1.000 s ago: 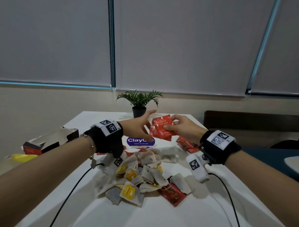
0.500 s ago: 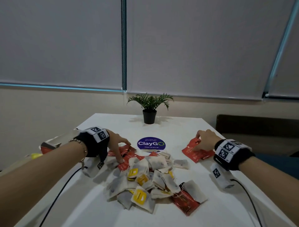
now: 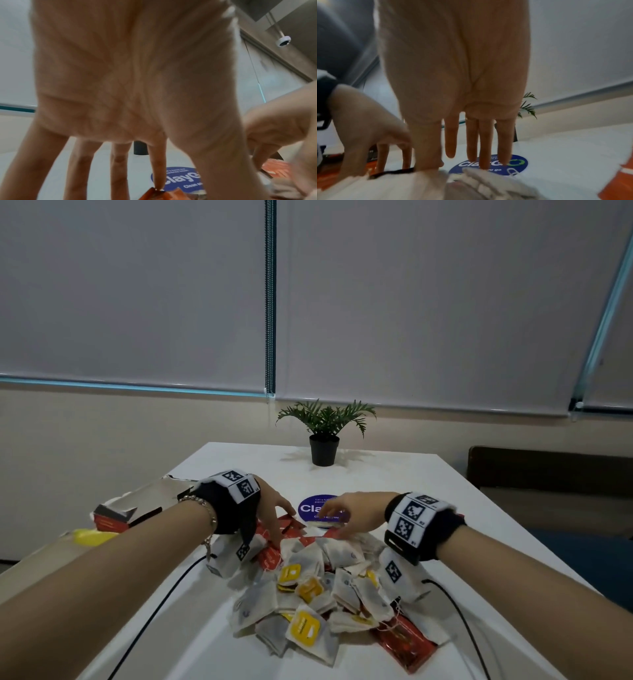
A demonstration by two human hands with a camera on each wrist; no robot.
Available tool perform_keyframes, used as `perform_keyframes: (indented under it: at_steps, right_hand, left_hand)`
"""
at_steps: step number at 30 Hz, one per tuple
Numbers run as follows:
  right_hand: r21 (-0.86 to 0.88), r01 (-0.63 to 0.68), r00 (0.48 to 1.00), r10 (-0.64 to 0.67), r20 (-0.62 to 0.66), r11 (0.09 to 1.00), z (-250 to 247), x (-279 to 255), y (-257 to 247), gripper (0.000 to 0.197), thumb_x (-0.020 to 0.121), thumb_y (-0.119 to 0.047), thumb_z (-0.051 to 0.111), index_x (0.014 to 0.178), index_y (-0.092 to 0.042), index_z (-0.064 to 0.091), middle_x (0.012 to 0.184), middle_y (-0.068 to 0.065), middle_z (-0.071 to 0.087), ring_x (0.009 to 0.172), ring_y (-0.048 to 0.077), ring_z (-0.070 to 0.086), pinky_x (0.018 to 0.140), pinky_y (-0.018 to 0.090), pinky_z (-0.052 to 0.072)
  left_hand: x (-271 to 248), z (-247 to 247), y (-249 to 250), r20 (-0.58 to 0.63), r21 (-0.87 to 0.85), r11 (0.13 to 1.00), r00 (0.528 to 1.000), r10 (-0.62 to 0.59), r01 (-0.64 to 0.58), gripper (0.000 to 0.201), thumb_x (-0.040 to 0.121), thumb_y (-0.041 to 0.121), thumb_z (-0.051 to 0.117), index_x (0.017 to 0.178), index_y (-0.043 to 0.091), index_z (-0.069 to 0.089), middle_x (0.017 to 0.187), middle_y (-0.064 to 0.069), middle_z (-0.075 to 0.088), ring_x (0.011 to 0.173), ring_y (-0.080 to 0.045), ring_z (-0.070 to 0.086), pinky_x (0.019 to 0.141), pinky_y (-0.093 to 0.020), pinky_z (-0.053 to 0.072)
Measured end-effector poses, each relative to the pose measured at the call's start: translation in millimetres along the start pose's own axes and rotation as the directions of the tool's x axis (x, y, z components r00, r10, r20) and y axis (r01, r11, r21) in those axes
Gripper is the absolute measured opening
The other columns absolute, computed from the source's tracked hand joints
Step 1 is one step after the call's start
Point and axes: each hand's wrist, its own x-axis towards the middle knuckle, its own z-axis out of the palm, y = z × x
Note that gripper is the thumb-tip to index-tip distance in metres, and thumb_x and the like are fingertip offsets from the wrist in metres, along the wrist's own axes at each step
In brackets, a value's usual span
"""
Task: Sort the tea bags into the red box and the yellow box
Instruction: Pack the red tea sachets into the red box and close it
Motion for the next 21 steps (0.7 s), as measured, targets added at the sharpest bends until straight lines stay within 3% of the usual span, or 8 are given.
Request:
perform_keyframes:
  at_steps: [5, 9, 12, 17, 21]
  right_hand:
    - [-0.061, -0.07, 0.993, 0.076, 0.094, 0.996, -1.5, 11.3, -2.8, 0.044, 0.084, -0.038, 0.071, 0.126, -0.029, 0.059, 0.119, -0.003, 0.062, 0.111, 0.019, 0.057, 0.1, 0.035, 0.046]
    - [0.031, -0.112, 0.985, 0.108, 0.131, 0.993, -3.4, 7.2, 10.3, 0.019, 0.078, -0.035, 0.077, 0.096, -0.03, 0.073, 0.097, -0.006, 0.069, 0.093, 0.015, 0.061, 0.089, 0.033, 0.052]
    - [0.094, -0.104, 0.987, 0.091, 0.133, 0.99, -5.2, 1.9, 17.6, 0.011, 0.076, -0.033, 0.08, 0.077, -0.03, 0.07, 0.083, -0.01, 0.067, 0.083, 0.013, 0.057, 0.084, 0.033, 0.05]
    - [0.141, -0.093, 0.992, 0.079, 0.098, 0.986, -10.3, -4.0, 17.6, 0.018, 0.079, -0.036, 0.078, 0.09, -0.028, 0.065, 0.103, -0.005, 0.066, 0.096, 0.017, 0.057, 0.095, 0.038, 0.047]
    - [0.111, -0.075, 0.996, 0.069, 0.053, 0.991, -6.4, 0.6, 7.8, 0.035, 0.08, -0.038, 0.077, 0.11, -0.024, 0.068, 0.109, -0.006, 0.064, 0.099, 0.015, 0.057, 0.095, 0.035, 0.047]
  left_hand:
    - [7.0, 2.1, 5.3, 0.009, -0.049, 0.998, 0.999, 0.035, -0.035, 0.08, 0.076, 0.04, 0.079, 0.142, 0.039, 0.034, 0.139, -0.001, 0.048, 0.125, -0.023, 0.049, 0.105, -0.036, 0.041]
    - [7.4, 3.1, 9.6, -0.007, -0.094, 0.994, 0.998, 0.056, -0.056, 0.072, 0.084, 0.03, 0.073, 0.144, 0.032, 0.034, 0.141, -0.003, 0.046, 0.127, -0.023, 0.047, 0.092, -0.029, 0.042]
    - [10.7, 4.1, 10.2, -0.026, -0.098, 0.992, 0.997, 0.071, -0.073, 0.065, 0.085, 0.024, 0.072, 0.141, 0.023, 0.038, 0.143, -0.005, 0.044, 0.129, -0.024, 0.046, 0.086, -0.029, 0.042]
    - [11.7, 1.6, 10.9, -0.08, -0.087, 0.991, 0.992, 0.095, -0.102, 0.06, 0.085, 0.024, 0.071, 0.137, 0.018, 0.042, 0.141, -0.007, 0.046, 0.125, -0.025, 0.048, 0.084, -0.029, 0.045]
    - [6.0, -0.9, 11.1, -0.142, -0.186, 0.971, 0.982, 0.125, -0.151, 0.052, 0.087, 0.022, 0.07, 0.132, 0.013, 0.046, 0.137, -0.008, 0.049, 0.106, -0.02, 0.052, 0.064, -0.02, 0.045]
